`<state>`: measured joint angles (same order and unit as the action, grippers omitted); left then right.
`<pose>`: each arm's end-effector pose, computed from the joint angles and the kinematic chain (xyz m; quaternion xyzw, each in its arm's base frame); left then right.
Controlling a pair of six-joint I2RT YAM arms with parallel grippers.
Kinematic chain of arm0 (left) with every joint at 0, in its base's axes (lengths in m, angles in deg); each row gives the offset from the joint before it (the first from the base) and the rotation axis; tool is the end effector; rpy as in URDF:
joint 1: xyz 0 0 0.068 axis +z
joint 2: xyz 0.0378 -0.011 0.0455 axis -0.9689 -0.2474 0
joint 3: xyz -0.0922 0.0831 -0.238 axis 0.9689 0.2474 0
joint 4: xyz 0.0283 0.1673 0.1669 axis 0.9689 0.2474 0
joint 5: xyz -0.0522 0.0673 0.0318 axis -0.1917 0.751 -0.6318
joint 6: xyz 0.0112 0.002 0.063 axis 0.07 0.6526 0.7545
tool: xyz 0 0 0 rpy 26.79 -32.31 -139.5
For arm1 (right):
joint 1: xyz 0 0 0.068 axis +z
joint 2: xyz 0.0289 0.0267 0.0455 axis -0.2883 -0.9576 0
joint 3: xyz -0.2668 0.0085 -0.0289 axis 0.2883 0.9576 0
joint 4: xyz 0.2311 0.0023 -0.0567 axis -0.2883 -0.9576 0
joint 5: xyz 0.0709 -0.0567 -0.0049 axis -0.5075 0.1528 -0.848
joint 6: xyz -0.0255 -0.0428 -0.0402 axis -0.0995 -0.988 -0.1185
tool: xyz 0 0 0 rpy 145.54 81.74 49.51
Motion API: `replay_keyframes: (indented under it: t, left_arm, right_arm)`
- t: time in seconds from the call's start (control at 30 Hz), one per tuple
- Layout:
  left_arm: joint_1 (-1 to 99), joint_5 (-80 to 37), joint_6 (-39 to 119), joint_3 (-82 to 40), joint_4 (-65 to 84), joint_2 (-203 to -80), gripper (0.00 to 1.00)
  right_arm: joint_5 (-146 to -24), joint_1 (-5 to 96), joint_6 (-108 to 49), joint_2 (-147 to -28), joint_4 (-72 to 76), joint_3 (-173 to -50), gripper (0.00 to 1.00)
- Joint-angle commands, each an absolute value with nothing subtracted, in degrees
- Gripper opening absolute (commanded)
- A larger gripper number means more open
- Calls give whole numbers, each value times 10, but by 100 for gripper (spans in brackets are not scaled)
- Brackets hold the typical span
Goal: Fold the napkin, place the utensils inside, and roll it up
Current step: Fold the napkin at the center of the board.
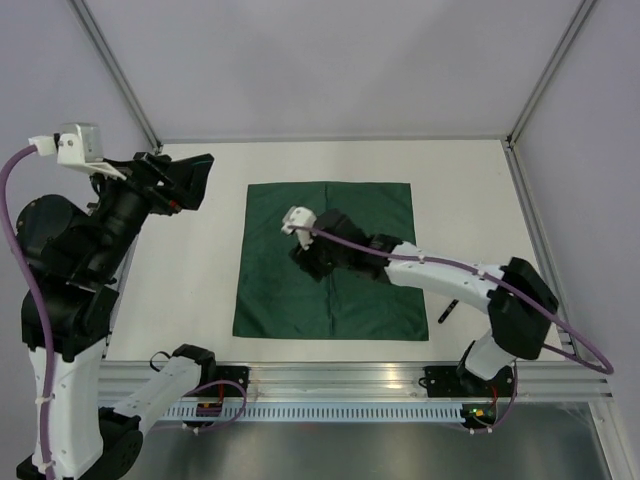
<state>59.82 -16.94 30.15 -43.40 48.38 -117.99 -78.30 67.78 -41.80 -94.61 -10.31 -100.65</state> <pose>0.0961 -0.0306 0.5237 -0.0063 0.6678 -0.2558 0.6990 0.2110 0.2626 0.2666 -0.4284 0.7825 0.1826 0.4134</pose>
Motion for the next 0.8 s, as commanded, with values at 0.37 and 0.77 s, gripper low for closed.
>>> replay_keyframes:
  t: [0.37, 0.77]
  left_arm:
    - [599, -98, 261, -457, 569, -1157, 100]
    - [599, -104, 261, -453, 574, -1157, 100]
  right_arm:
    - [-753, 904, -417, -1216, -67, -1220, 46]
    - [-752, 943, -398, -1316, -63, -1292, 43]
